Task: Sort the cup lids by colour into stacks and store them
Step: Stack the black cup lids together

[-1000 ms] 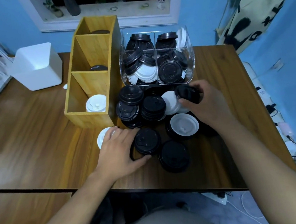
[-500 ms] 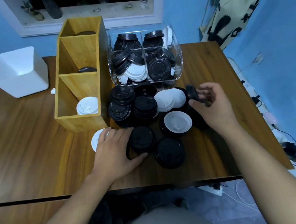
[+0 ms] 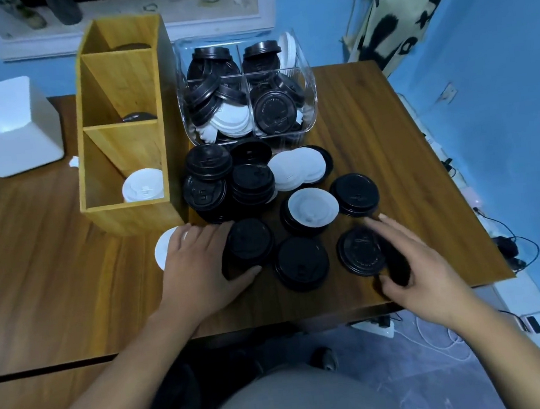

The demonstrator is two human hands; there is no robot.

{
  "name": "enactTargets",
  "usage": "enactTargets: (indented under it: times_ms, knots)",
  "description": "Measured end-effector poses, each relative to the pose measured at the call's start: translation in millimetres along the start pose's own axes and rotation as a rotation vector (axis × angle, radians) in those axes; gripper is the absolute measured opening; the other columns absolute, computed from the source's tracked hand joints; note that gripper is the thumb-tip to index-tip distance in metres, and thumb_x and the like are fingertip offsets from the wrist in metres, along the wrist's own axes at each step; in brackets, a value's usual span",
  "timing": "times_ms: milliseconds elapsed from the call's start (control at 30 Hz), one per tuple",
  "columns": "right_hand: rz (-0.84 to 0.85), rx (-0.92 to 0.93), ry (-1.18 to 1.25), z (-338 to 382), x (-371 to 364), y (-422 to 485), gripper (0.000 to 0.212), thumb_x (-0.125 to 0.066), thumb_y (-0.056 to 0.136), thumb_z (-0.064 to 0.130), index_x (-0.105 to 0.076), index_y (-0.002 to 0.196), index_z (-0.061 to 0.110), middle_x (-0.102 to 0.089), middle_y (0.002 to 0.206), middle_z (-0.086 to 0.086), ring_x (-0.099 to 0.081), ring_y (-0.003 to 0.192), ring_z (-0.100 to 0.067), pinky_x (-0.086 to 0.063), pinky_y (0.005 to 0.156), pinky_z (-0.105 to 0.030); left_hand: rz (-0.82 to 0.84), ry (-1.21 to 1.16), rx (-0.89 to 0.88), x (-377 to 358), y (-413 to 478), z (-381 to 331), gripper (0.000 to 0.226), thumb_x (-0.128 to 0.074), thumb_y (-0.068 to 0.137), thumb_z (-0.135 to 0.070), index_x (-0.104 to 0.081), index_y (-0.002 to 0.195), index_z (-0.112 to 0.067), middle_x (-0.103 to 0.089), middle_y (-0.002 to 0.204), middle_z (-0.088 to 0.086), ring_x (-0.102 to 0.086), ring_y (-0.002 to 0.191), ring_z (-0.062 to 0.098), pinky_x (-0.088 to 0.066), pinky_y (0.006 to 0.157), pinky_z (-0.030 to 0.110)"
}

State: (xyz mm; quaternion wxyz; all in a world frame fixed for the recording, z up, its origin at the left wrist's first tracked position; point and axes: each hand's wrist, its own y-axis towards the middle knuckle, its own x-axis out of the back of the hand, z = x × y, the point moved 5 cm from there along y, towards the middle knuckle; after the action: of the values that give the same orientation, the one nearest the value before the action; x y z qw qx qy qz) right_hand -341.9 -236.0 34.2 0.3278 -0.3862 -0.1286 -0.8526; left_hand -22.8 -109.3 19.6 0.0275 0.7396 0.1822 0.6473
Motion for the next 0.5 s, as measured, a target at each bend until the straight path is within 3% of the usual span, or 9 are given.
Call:
enactTargets:
  times_ms: [100, 200, 267, 400, 433, 500]
  knots:
    - [-0.218, -0.083, -0.078, 5, 0, 0, 0.077, -0.080, 0.081, 0.040, -0.044, 0.148, 0.030, -0.048, 0.139, 0.014, -0.040, 0.132, 0.000, -0.038, 0.106, -0.027, -0.002, 0.009, -0.008, 1, 0, 0, 0.082, -0.064, 0.078, -0.075, -0.060, 0.134, -0.016, -0.067, 0.113, -0.001, -0.059, 0.107, 0.026, -0.034, 0.114, 0.044]
    - [-0.245, -0.205, -0.229, 10, -10, 5, 0.086, -0.070, 0.075, 0.071, -0.045, 0.144, 0.026, -0.052, 0.126, 0.007, -0.046, 0.119, -0.014, -0.046, 0.095, -0.035, 0.000, 0.012, -0.009, 1, 0, -1, 0.081, -0.065, 0.078, -0.074, -0.059, 0.134, -0.017, -0.067, 0.113, -0.002, -0.058, 0.107, 0.025, -0.034, 0.115, 0.045]
    - [-0.199, -0.175, -0.257, 13, -16, 8, 0.083, -0.070, 0.078, 0.068, -0.042, 0.146, 0.029, -0.053, 0.129, 0.007, -0.045, 0.121, -0.017, -0.047, 0.098, -0.043, 0.005, 0.013, -0.009, 1, 0, -1, 0.081, -0.063, 0.079, -0.075, -0.058, 0.134, -0.017, -0.067, 0.112, -0.002, -0.058, 0.107, 0.025, -0.034, 0.114, 0.044]
    - [-0.040, -0.122, -0.021, 12, -17, 4, 0.090, -0.080, 0.078, 0.023, -0.031, 0.152, 0.038, -0.037, 0.142, 0.018, -0.029, 0.142, -0.009, -0.032, 0.117, -0.049, 0.013, 0.023, -0.007, 0, -1, 0, 0.082, -0.062, 0.079, -0.076, -0.058, 0.135, -0.017, -0.067, 0.114, -0.002, -0.058, 0.108, 0.025, -0.033, 0.115, 0.044]
    - [-0.053, -0.115, -0.018, 12, -17, 3, 0.090, -0.080, 0.078, 0.023, -0.031, 0.152, 0.037, -0.036, 0.143, 0.019, -0.028, 0.142, -0.008, -0.031, 0.118, -0.047, 0.013, 0.023, -0.008, 0, -1, 0, 0.083, -0.062, 0.079, -0.077, -0.058, 0.135, -0.016, -0.067, 0.114, -0.001, -0.059, 0.108, 0.025, -0.033, 0.116, 0.045]
    - [-0.133, -0.117, -0.088, 15, -16, 5, 0.084, -0.082, 0.078, 0.040, -0.037, 0.149, 0.032, -0.044, 0.143, 0.015, -0.033, 0.138, -0.011, -0.036, 0.115, -0.044, 0.015, 0.026, -0.008, 0, -1, 0, 0.083, -0.060, 0.079, -0.077, -0.058, 0.136, -0.016, -0.067, 0.116, -0.001, -0.059, 0.110, 0.026, -0.033, 0.116, 0.045]
